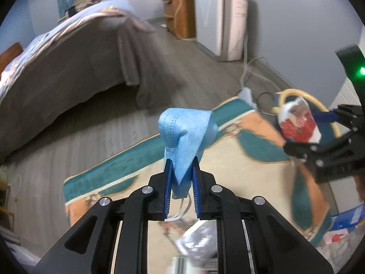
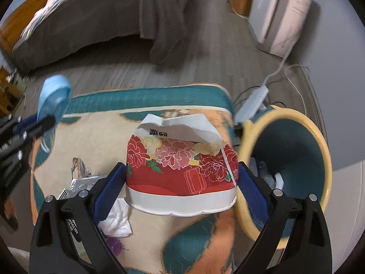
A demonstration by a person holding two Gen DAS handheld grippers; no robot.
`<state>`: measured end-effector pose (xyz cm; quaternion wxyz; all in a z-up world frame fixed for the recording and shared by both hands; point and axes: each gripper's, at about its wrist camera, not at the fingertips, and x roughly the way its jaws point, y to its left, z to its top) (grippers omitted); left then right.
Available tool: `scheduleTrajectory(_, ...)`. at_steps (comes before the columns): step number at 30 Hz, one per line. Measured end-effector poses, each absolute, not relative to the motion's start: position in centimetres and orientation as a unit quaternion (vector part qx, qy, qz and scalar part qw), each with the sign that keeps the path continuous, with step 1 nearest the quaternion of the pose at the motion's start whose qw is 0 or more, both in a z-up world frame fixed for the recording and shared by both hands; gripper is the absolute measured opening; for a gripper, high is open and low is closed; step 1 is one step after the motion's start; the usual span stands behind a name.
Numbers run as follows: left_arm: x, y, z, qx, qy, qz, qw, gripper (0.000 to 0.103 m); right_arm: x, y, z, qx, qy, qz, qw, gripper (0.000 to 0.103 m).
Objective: Collect trash
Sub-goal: 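Carry the red tissue pack over the bin and open the right gripper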
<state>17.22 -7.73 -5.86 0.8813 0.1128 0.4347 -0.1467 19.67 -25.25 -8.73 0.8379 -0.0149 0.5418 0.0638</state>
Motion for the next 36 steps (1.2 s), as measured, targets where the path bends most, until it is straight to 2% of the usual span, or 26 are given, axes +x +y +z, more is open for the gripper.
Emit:
scheduleTrajectory(14, 13.9, -19.3, -5.1, 0.125, 0.420, -0.250, 0.863, 0.018, 18.5, -39.1, -6.9, 0.058, 0.519, -0.048, 0.851, 0.093)
scheduleTrajectory(25, 13.1, -25.7, -7.0, 0.129, 0.430, -0.282, 0.848, 0.018, 17.3, -46.4, -10.0, 0.122, 0.535, -0.118, 0.827, 0.094)
scheduleTrajectory(36, 13.5, -29.6, -10.0, 0.152, 0.433, -0.296, 0.837, 0.019, 17.5, -48.6, -12.9, 0.166, 0.553, -0.141, 0.805, 0.094)
